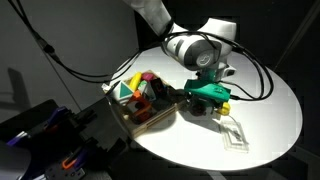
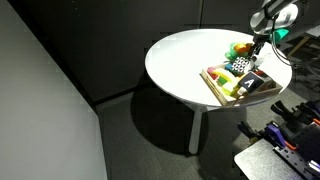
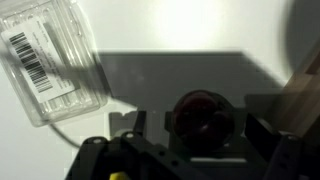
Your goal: Put the apple in the bowl
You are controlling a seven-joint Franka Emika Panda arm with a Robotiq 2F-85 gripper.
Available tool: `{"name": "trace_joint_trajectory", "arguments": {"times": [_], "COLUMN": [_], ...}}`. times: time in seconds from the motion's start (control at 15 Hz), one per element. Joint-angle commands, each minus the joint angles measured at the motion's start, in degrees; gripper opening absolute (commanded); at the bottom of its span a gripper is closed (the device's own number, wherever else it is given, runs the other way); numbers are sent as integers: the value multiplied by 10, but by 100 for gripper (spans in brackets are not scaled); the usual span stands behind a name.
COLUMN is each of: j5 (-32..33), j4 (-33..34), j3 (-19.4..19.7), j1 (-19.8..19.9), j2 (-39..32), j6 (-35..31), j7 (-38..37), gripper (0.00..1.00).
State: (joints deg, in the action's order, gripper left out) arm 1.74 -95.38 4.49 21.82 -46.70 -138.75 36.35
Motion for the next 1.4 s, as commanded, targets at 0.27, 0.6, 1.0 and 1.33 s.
{"name": "trace_joint_trajectory", "arguments": {"times": [0.27, 0.6, 1.0, 1.33], "j5": [9, 11, 10, 2], "j4": [20, 11, -8, -25], "j3": [-14, -2, 10, 4], "j1": [14, 5, 0, 7], "j2": [-9, 0, 21, 53], "j6": [14, 29, 47, 55], "j7": [44, 23, 0, 4], "gripper": [40, 36, 36, 36]}}
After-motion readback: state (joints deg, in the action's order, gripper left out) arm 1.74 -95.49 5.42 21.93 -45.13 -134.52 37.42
